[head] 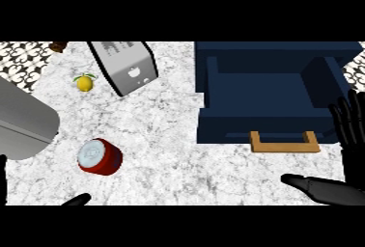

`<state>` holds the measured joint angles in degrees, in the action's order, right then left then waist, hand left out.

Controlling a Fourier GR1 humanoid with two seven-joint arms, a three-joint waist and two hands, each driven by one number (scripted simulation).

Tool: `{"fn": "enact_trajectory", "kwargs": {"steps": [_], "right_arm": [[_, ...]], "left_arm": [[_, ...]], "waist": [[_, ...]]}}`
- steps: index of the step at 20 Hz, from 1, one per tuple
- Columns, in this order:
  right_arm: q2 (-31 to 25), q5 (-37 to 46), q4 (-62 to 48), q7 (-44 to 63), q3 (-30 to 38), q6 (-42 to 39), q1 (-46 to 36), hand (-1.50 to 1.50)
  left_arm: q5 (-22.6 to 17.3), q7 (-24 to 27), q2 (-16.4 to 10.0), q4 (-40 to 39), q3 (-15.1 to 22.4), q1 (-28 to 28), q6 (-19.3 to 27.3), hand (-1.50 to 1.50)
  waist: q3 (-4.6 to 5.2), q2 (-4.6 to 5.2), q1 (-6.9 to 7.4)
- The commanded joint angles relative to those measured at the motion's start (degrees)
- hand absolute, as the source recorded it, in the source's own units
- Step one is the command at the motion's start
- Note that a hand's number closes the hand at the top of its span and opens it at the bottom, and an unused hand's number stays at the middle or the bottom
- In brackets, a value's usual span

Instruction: Pick up the can, place it into the drawer and close the drawer

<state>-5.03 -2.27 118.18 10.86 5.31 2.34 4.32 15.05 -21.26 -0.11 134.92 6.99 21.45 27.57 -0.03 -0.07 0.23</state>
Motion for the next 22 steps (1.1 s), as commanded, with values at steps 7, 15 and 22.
{"fn": "enact_trajectory", "kwargs": {"steps": [7,15,22], "right_arm": [[1.2,1.1,0.1,0.2,0.5,0.7,-0.2,-1.50],[1.8,0.5,2.8,-1.7,0.8,-1.1,3.8,-1.50],[-0.9,-5.2,2.5,-3.3,6.9,-5.2,5.1,-1.50]], "left_arm": [[0.5,0.0,0.1,-4.2,2.6,-0.8,2.1,-1.50],[0.0,5.0,0.1,-17.2,3.7,-4.2,7.6,-1.50],[-8.5,17.8,0.1,-25.7,4.5,-0.5,9.3,-1.50]], "waist": [[0.03,0.01,-0.08],[0.04,0.03,-0.27],[0.04,-0.01,-0.20]]}}
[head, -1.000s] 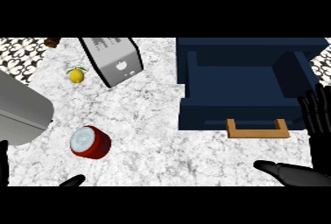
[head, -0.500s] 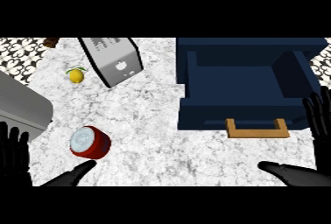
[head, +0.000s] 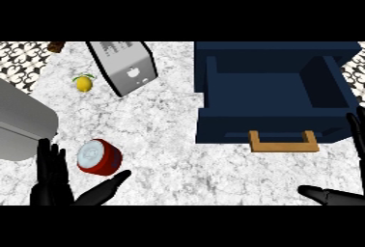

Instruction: Pick up the can, place it into the drawer and close the drawer

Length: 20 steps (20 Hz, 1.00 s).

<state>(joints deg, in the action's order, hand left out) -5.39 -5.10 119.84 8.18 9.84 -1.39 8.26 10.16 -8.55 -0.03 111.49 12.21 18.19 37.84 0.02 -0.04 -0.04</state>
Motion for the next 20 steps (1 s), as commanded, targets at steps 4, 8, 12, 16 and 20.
{"fn": "enact_trajectory", "kwargs": {"steps": [4,8,12,16,20], "right_arm": [[0.7,1.1,-1.2,-5.1,0.7,-2.6,2.7,-1.50],[0.4,-0.4,1.3,1.1,1.8,-0.9,0.0,-1.50],[1.0,-2.3,8.8,1.6,2.2,-4.1,7.7,-1.50],[0.3,-0.3,0.5,-1.3,4.1,-2.8,1.0,-1.50],[-0.6,-1.9,5.8,5.9,4.2,-1.7,-0.8,-1.50]], "left_arm": [[-7.1,10.5,0.0,-10.2,-0.7,-0.1,2.4,-1.50],[-12.6,17.0,0.0,-14.3,-4.4,0.6,-0.1,-1.50],[-14.6,18.7,0.0,-18.4,-5.9,-0.6,0.3,-1.50],[-19.7,26.0,0.0,-26.4,-4.9,-3.5,2.1,-1.50],[-23.4,29.0,-2.3,-32.4,-13.1,-5.4,-5.8,-1.50]], "waist": [[-0.01,0.00,0.03],[-0.01,0.00,0.12],[-0.01,-0.05,-0.17],[-0.01,0.02,0.03],[0.01,0.02,0.06]]}}
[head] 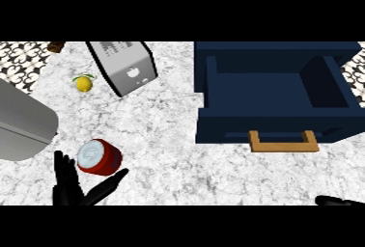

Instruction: Pick up the can, place it into the drawer and close the drawer

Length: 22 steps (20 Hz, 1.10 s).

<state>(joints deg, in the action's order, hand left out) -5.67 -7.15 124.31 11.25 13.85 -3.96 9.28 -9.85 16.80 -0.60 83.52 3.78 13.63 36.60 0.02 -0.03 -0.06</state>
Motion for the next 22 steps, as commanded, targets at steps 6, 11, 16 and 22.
{"fn": "enact_trajectory", "kwargs": {"steps": [6,11,16,22], "right_arm": [[1.8,2.5,5.8,3.6,-1.4,0.4,1.6,-1.50],[0.2,-1.0,8.5,6.9,1.3,-1.6,1.9,-1.50],[0.3,0.3,2.5,4.6,2.7,-1.3,-1.8,-1.50],[0.9,1.4,-2.8,-1.9,3.2,-3.8,-0.6,-1.50]], "left_arm": [[-6.6,10.0,0.6,-15.1,-7.2,-6.0,-5.2,-1.50],[-8.3,12.6,0.4,-22.5,-10.2,-11.2,-6.3,-1.50],[-7.9,11.1,-0.8,-24.4,-10.5,-14.9,-7.4,-1.50],[-7.8,16.1,-1.2,-34.8,-12.0,-21.4,-11.1,-1.50]], "waist": [[0.01,0.00,-0.12],[0.01,0.00,-0.23],[-0.01,0.02,-0.07],[-0.01,0.09,-0.29]]}}
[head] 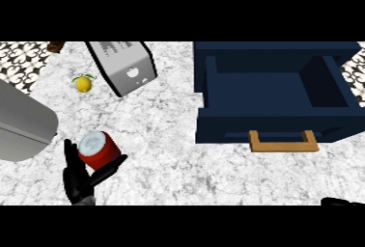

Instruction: Pick up the can, place it into the drawer and close the drawer

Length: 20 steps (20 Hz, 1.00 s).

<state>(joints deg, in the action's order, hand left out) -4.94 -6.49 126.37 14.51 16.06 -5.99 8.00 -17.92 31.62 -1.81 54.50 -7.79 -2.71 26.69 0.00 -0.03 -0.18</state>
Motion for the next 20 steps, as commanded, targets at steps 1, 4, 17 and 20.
{"fn": "enact_trajectory", "kwargs": {"steps": [1,4,17,20], "right_arm": [[-1.0,-3.6,1.3,1.1,2.7,-1.8,1.1,-1.50],[1.4,2.6,1.5,1.6,-2.2,1.3,-1.1,-1.50],[0.6,-0.6,4.9,1.8,1.7,-0.6,0.9,-1.50],[0.3,0.6,6.9,4.0,0.3,0.2,-0.2,-1.50]], "left_arm": [[0.0,1.0,-1.4,-5.4,-0.5,-3.3,-3.9,-1.50],[-0.9,3.0,-3.2,-12.1,-2.1,-7.0,-8.7,-1.50],[-0.6,8.8,-3.4,-21.9,-2.5,-16.3,-16.7,1.50],[2.5,2.2,-4.1,-18.8,3.1,-19.7,-20.1,1.50]], "waist": [[0.01,0.03,-0.14],[0.03,0.08,-0.09],[0.07,0.16,-0.66],[0.09,0.09,-0.99]]}}
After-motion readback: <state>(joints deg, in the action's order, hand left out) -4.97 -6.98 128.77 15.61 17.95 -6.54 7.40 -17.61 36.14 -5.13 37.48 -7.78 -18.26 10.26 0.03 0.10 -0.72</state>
